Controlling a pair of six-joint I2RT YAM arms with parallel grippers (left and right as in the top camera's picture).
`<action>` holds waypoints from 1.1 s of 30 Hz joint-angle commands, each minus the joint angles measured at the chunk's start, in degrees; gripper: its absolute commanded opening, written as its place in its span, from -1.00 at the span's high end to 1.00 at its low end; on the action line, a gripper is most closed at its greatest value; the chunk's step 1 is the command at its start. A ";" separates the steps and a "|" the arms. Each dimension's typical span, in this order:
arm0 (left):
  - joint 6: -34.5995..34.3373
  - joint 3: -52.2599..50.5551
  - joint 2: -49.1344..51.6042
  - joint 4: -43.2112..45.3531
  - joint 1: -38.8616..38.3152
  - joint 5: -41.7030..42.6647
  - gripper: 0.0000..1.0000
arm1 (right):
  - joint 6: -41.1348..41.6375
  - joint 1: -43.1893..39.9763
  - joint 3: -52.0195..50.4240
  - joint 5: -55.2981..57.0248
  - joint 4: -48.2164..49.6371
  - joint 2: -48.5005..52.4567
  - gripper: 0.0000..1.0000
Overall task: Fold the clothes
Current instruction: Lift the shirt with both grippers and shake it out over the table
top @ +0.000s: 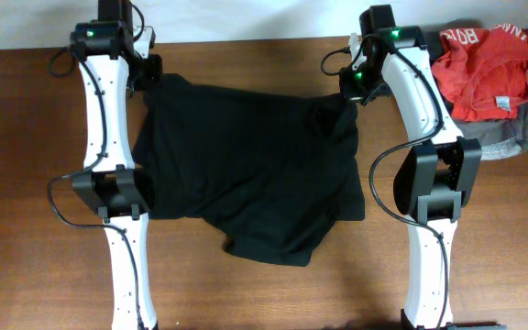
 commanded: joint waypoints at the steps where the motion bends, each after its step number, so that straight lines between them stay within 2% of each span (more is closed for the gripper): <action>1: 0.52 3.39 -0.11 -1.62 0.09 -0.35 0.98 | -0.35 -0.55 0.33 0.92 -0.09 -0.33 0.92; 8: 0.50 3.61 -0.15 -1.77 0.09 -0.44 0.99 | -0.35 -0.55 1.07 0.48 -0.70 -0.68 0.92; 14: 0.50 3.69 -2.93 -2.58 0.09 -0.44 0.99 | -0.35 -0.55 3.21 -0.59 -3.65 -5.97 0.92; 23: 0.50 3.69 -16.06 -3.54 0.09 -3.19 0.99 | -0.83 -1.31 10.25 -0.33 -12.96 -18.88 0.92; 33: 0.50 3.69 -34.34 -5.33 0.09 -11.15 0.99 | -0.61 -7.98 10.54 -0.39 -18.75 -37.22 0.92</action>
